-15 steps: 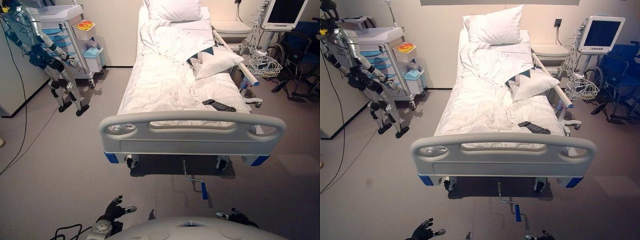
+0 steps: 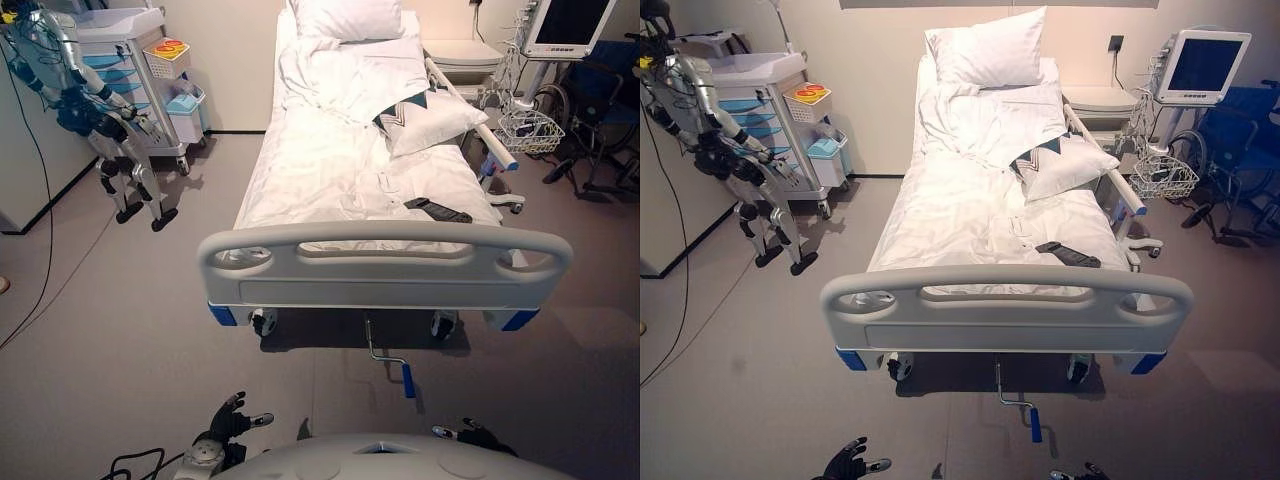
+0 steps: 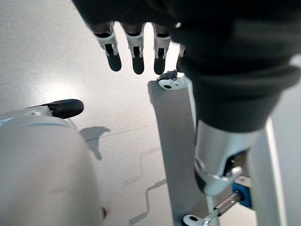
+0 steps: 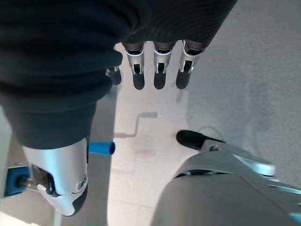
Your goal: Raise the hospital bed
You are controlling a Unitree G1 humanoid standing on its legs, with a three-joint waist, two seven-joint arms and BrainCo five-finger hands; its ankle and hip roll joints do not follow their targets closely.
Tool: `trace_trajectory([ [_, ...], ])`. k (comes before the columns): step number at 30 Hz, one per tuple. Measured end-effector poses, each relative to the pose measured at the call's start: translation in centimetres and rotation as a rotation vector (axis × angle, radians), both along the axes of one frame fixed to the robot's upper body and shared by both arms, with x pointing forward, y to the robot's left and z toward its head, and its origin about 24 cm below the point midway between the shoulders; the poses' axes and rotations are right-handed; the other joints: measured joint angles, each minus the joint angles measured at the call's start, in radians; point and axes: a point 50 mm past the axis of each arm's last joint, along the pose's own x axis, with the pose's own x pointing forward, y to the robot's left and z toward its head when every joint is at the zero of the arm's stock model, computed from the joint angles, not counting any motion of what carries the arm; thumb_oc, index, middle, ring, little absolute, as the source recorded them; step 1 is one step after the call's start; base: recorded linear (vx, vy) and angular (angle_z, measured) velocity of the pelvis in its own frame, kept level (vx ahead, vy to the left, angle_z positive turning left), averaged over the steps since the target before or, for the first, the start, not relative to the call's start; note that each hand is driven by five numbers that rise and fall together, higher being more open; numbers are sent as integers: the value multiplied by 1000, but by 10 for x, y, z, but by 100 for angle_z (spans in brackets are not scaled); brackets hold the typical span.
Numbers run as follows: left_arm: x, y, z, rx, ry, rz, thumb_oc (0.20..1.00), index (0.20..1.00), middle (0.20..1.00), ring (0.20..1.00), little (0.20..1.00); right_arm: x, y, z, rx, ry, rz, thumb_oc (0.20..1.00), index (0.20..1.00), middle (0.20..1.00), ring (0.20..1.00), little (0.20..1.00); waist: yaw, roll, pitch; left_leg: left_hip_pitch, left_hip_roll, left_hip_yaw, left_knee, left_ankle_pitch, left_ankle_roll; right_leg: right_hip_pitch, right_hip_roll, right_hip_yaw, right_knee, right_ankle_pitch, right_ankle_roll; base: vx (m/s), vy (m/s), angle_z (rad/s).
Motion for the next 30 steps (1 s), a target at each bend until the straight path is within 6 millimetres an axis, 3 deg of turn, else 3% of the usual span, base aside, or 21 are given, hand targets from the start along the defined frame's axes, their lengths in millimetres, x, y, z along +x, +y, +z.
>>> trace_trajectory([
  [2, 4, -1, 1, -1, -16, -12, 1000, 1000, 1000, 1000, 1000, 5, -3, 2, -9, -13, 12, 1000, 1000, 1000, 1000, 1000, 0, 1, 12, -31, -6, 5, 5, 2, 1, -32, -1, 4, 5, 2, 0, -211, 2, -7],
  [4, 21, -5, 8, -11, -88, -39, 1000, 1000, 1000, 1000, 1000, 25, -7, 7, -26, -64, 35, 1000, 1000, 1000, 1000, 1000, 0, 15, 40, -80, -12, 6, 14, 8, 7, -85, -2, 7, 7, 14, 0, -190, -11, -7],
  [5, 42, -10, 18, -25, -175, -75, 1000, 1000, 1000, 1000, 1000, 48, -10, 14, -45, -117, 60, 1000, 1000, 1000, 1000, 1000, -2, 16, 77, -121, -16, 5, 29, 14, 12, -119, -6, 7, 9, 30, 0, -171, -3, -6],
  [6, 52, -12, 22, -34, -214, -78, 1000, 1000, 1000, 1000, 1000, 58, -11, 18, -53, -146, 70, 1000, 1000, 1000, 1000, 1000, -1, 17, 100, -139, -21, 5, 36, 15, 11, -137, -7, 7, 9, 39, 0, -266, -18, -8],
  [7, 77, -18, 36, -52, -311, -101, 1000, 1000, 1000, 1000, 1000, 82, -12, 27, -67, -218, 86, 1000, 1000, 1000, 1000, 1000, -2, 28, 158, -167, -24, 5, 42, 23, 12, -161, -9, 9, 9, 55, 1, -186, -13, -4],
  [8, 85, -20, 41, -57, -345, -113, 1000, 1000, 1000, 1000, 1000, 90, -13, 31, -71, -242, 92, 1000, 1000, 1000, 1000, 1000, -2, 33, 176, -178, -24, 5, 43, 26, 11, -170, -10, 14, 7, 59, 0, -212, -23, -11],
  [10, 120, -28, 73, -84, -537, -137, 1000, 1000, 1000, 1000, 1000, 127, -7, 48, -82, -353, 127, 1000, 1000, 1000, 1000, 1000, 1, 46, 240, -228, -23, 12, 65, 29, 11, -230, -11, 24, 28, 62, -3, -140, -4, -14],
  [11, 143, -34, 100, -92, -684, -183, 1000, 1000, 1000, 1000, 1000, 154, -1, 62, -90, -435, 152, 1000, 1000, 1000, 1000, 1000, 1, 52, 285, -259, -24, 14, 73, 32, 11, -261, -12, 29, 35, 71, -6, -140, 17, -10],
  [12, 152, -36, 111, -99, -736, -192, 1000, 1000, 1000, 1000, 1000, 163, 1, 67, -93, -461, 163, 1000, 1000, 1000, 1000, 1000, 0, 55, 305, -272, -25, 14, 73, 35, 13, -275, -12, 30, 37, 73, -7, -213, 2, -5],
  [13, 173, -41, 135, -107, -834, -224, 1000, 1000, 1000, 1000, 1000, 183, 7, 80, -94, -520, 176, 1000, 1000, 1000, 1000, 1000, -1, 64, 346, -280, -26, 14, 74, 43, 6, -285, -13, 31, 41, 77, -7, -163, -6, -5],
  [16, 193, -49, 188, -117, -1041, -346, 1000, 1000, 1000, 1000, 1000, 215, 19, 105, -92, -641, 209, 1000, 1000, 1000, 1000, 1000, 0, 58, 389, -353, -26, 21, 92, 43, 9, -379, -19, 35, 82, 76, -11, -114, 1, -12],
  [17, 205, -59, 229, -122, -1187, -440, 1000, 1000, 1000, 1000, 1000, 237, 25, 126, -101, -719, 225, 1000, 1000, 1000, 1000, 1000, 0, 58, 446, -388, -29, 23, 102, 54, 7, -423, -22, 43, 109, 75, -13, -162, 24, -9],
  [18, 209, -62, 240, -125, -1228, -463, 1000, 1000, 1000, 1000, 1000, 242, 28, 132, -100, -740, 223, 1000, 1000, 1000, 1000, 1000, 1, 56, 466, -395, -29, 26, 104, 54, 7, -438, -23, 48, 120, 79, -19, -194, 15, -14],
  [19, 209, -69, 270, -130, -1331, -537, 1000, 1000, 1000, 1000, 1000, 259, 37, 151, -90, -820, 225, 1000, 1000, 1000, 1000, 1000, -1, 47, 488, -453, -31, 26, 123, 52, 6, -511, -28, 56, 158, 70, -19, -110, -12, -13],
  [21, 210, -77, 302, -125, -1450, -621, 1000, 1000, 1000, 1000, 1000, 274, 41, 173, -91, -907, 221, 1000, 1000, 1000, 1000, 1000, -2, 45, 528, -526, -34, 22, 149, 54, 7, -591, -35, 58, 200, 64, -23, -63, -8, -4],
  [30, 196, -81, 327, -151, -1581, -594, 1000, 1000, 1000, 1000, 1000, 299, 57, 222, -58, -1111, 192, 1000, 1000, 1000, 1000, 1000, -24, 41, 531, -712, -33, 4, 190, 52, 7, -811, -44, 58, 322, 16, -39, -8, 6, 2],
])
